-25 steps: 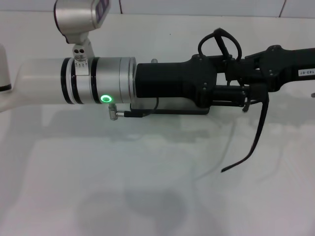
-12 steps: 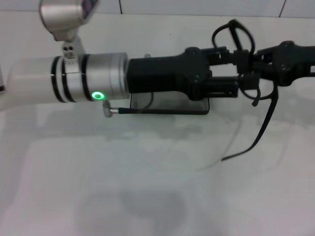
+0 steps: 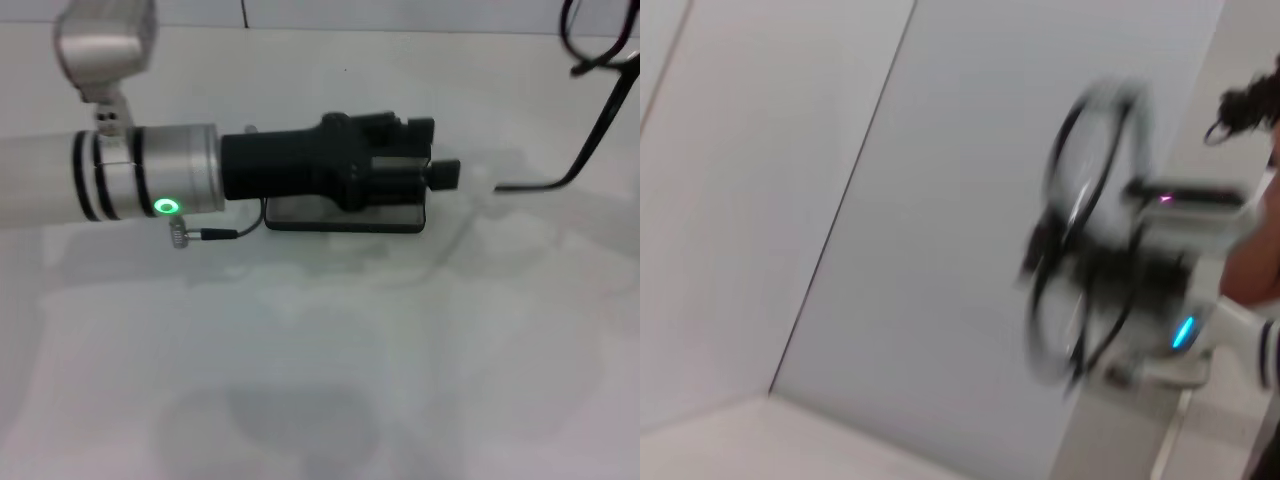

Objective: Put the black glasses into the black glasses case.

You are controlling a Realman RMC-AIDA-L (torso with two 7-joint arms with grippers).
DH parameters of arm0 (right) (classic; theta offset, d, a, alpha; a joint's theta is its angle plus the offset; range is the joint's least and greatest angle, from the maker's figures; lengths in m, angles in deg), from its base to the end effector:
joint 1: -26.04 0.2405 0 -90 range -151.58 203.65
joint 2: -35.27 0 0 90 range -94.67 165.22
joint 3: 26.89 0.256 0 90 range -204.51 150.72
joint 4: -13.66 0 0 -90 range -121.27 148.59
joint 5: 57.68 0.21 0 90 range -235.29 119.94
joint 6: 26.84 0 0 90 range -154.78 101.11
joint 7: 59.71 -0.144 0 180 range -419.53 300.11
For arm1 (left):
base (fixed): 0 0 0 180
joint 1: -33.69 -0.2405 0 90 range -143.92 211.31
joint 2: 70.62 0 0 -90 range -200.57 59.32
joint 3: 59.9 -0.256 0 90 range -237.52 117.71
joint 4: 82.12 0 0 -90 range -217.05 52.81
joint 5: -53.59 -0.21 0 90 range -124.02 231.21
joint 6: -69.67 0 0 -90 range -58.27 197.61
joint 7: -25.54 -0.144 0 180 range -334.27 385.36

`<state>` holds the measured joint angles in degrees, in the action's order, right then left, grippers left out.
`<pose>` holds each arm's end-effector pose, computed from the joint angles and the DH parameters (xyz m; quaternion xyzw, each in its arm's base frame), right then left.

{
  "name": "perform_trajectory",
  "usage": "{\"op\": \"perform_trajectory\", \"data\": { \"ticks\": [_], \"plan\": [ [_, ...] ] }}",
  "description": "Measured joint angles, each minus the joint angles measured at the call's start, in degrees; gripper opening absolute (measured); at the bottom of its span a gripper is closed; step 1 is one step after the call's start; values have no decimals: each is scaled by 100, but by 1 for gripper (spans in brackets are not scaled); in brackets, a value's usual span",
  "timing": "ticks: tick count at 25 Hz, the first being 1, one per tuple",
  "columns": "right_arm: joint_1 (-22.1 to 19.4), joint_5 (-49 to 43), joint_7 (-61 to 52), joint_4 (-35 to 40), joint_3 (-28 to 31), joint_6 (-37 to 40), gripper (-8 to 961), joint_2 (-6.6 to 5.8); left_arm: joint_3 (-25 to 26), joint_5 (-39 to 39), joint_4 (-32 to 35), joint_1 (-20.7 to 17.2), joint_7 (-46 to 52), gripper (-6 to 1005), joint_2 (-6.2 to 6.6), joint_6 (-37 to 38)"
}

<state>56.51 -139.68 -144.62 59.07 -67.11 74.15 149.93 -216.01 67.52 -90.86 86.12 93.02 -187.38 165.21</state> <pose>0.1956 0.3469 0.1037 -0.8608 0.0998 0.4724 0.1612 -0.1736 0.3490 -0.0470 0.9105 0.1869 0.3687 0.0056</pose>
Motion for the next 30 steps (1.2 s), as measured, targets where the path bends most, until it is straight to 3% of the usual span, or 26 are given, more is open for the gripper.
{"op": "perform_trajectory", "data": {
  "ticks": [3, 7, 14, 18, 30],
  "plan": [
    [13, 517, 297, -169, -65, 69, 108, 75, -291, 0, 24, 116, 5, 756, -123, -278],
    [287, 579, 565, -618, -77, -87, 108, 83, -648, -50, 178, 408, -23, 756, -283, -290],
    [648, 482, 791, -1102, -729, -915, 108, 60, -684, -226, 584, 727, -110, 757, -281, -17],
    [636, 462, 818, -1114, -1169, -1274, 108, 62, -674, -86, 529, 697, -227, 756, -232, 310],
    [676, -185, 787, -1372, -1430, -1581, 108, 70, -669, 222, 271, 503, -348, 753, -148, 563]
  ]
}}
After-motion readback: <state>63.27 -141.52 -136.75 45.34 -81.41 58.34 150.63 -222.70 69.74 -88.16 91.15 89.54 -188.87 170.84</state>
